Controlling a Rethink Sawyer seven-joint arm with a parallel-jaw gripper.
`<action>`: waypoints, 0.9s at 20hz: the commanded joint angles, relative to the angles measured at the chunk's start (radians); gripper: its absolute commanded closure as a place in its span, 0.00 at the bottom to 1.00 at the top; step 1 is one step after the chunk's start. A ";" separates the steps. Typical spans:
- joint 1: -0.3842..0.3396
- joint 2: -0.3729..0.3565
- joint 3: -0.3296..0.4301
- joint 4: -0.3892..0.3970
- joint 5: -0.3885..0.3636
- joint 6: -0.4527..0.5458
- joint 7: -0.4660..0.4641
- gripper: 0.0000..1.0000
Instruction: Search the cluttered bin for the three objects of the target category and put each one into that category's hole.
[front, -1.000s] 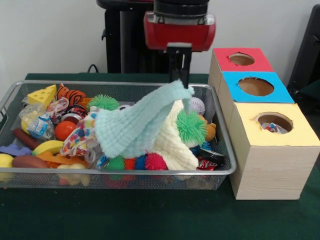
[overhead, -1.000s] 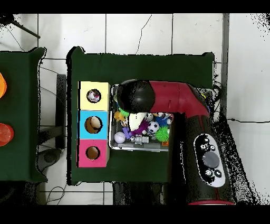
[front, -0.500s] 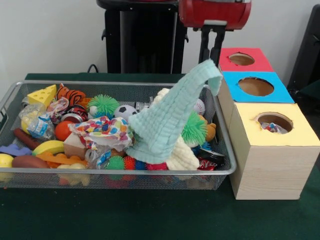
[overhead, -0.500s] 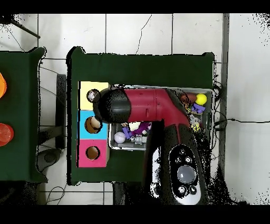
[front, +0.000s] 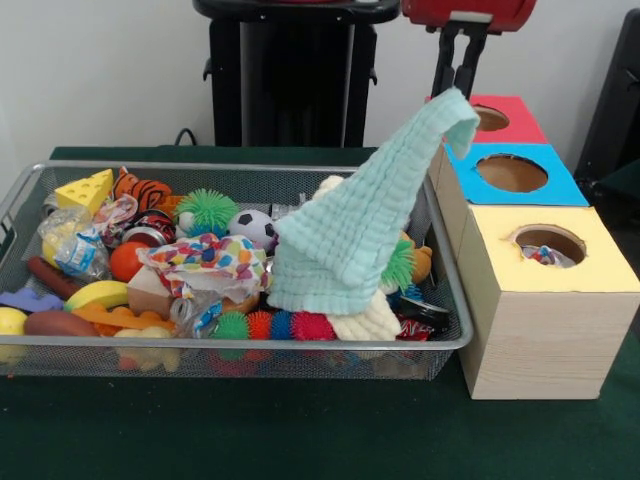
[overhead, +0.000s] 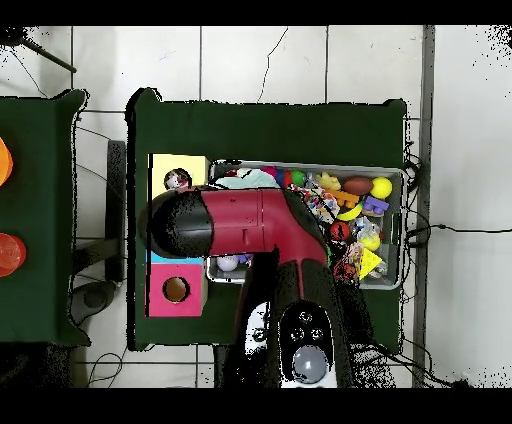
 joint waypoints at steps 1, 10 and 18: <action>0.001 0.016 -0.050 0.104 0.048 -0.031 0.259 1.00; -0.013 0.052 -0.060 0.069 0.067 -0.014 0.208 1.00; -0.043 0.055 -0.044 0.102 0.088 -0.073 0.169 1.00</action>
